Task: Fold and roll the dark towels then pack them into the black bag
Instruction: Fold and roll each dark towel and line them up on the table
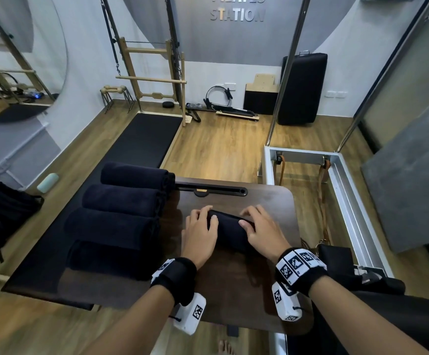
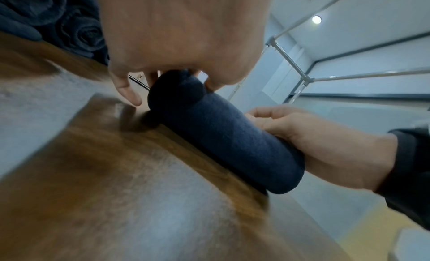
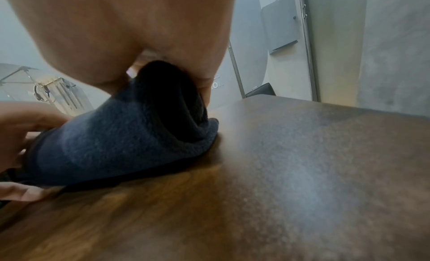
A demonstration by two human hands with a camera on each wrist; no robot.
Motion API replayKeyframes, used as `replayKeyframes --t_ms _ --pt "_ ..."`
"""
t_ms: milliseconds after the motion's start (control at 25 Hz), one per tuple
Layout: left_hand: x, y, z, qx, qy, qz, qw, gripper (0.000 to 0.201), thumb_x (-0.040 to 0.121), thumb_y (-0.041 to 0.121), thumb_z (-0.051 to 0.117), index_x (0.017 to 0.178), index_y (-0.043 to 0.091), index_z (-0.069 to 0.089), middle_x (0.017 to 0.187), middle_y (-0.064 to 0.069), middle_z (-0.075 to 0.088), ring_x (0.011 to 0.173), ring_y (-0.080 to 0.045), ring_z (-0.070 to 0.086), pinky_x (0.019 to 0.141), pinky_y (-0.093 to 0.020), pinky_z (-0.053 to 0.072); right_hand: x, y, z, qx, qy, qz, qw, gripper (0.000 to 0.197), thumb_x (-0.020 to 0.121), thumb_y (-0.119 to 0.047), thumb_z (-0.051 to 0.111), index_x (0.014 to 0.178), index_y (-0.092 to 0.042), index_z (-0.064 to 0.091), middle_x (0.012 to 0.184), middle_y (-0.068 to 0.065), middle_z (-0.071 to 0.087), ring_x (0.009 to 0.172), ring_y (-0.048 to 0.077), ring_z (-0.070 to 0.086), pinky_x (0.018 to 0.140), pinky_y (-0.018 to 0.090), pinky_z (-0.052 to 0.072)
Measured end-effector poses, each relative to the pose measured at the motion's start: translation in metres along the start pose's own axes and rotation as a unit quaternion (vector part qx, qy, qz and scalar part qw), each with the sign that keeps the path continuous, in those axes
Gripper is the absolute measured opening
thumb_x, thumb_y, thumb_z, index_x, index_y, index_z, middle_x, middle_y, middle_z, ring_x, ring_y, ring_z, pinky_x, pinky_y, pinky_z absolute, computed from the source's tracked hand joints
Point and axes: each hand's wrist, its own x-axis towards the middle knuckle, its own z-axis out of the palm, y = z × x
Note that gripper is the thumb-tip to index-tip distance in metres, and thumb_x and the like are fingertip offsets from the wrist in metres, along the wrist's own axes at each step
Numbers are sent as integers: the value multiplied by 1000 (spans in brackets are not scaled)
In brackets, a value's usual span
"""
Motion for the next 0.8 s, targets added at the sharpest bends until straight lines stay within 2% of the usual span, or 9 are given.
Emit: replayKeyframes --t_ms 80,160,320,440,560,720,800 --pt "8 5 0 -3 -8 -24 1000 46 110 49 37 152 31 42 146 0 46 138 -23 40 112 -49 41 6 5 -3 -57 16 19 998 24 105 -39 53 123 -25 60 121 -8 54 113 14 52 94 34 49" --pt "15 10 3 4 -14 -56 998 53 109 54 39 154 28 40 148 -2 44 140 -24 38 112 -48 41 10 6 -7 -97 -6 56 994 34 107 -41 45 128 -21 61 123 -3 60 117 19 55 98 41 49" --pt "27 11 8 26 -9 -110 994 60 104 61 44 142 15 53 143 -10 49 136 -30 42 108 -45 41 10 6 -8 -123 -24 86 988 44 108 -45 32 97 -19 66 96 3 68 95 27 65 87 44 51" --pt "37 8 8 22 -22 -135 990 63 102 63 48 136 11 59 140 -14 52 134 -35 46 110 -46 42 10 5 -2 -129 -38 101 986 54 108 -48 28 95 -16 69 95 5 71 93 29 66 90 46 50" --pt "44 5 7 0 -41 -130 991 63 102 60 52 135 7 62 139 -16 55 135 -37 49 113 -48 42 7 7 -1 -150 -40 109 982 57 107 -46 26 90 -14 70 94 7 71 95 31 66 89 45 47" --pt "44 2 4 1 -80 -119 990 61 106 58 48 142 9 55 144 -14 49 140 -35 41 116 -48 37 -1 3 4 -180 -25 114 977 55 106 -43 28 96 -12 72 106 7 66 105 28 58 93 46 44" --pt "42 -1 3 -29 -94 -115 988 55 106 55 48 138 10 54 141 -13 50 136 -33 45 115 -50 40 -5 1 5 -169 -24 119 978 50 105 -45 29 94 -16 68 100 5 67 100 27 62 88 44 47"
